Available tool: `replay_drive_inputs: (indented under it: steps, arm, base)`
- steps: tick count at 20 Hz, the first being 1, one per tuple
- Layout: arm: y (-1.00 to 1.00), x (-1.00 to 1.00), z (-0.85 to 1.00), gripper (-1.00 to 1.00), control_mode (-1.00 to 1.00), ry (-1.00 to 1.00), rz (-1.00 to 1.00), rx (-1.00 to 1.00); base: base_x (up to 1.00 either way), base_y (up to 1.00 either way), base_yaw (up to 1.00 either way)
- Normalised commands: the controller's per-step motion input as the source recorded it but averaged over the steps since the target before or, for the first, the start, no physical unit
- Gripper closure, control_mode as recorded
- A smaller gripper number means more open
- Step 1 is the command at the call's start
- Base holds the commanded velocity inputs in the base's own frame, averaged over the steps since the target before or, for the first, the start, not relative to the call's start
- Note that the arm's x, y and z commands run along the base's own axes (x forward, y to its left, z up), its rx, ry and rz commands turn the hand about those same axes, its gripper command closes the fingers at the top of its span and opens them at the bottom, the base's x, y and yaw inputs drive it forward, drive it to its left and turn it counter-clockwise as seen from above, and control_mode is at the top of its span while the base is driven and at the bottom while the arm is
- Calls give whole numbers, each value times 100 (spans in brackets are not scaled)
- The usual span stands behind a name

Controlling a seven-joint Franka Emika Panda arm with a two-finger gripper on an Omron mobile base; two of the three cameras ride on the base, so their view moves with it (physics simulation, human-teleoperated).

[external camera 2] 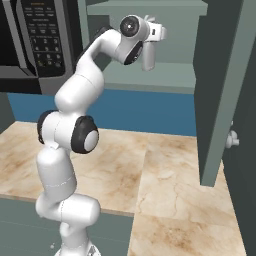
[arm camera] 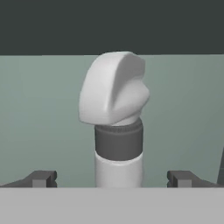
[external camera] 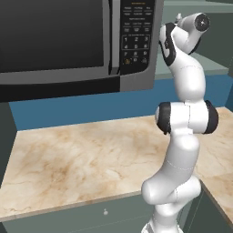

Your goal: Move the cutting board and knife to the sink. Then move spray from the cabinet to the counter.

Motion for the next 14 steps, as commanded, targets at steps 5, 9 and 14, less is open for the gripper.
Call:
replay_drive_inputs:
  steps: [5, 9, 14]
  arm:
    - [-13, 19, 0, -100, -100, 0, 1, 0]
    - [-13, 17, 0, -100, -100, 0, 2, 0]
    - [-10, 18, 0, -100, -100, 0, 1, 0]
  base:
    - [0, 0, 0]
    - [0, 0, 0]
    - [0, 0, 0]
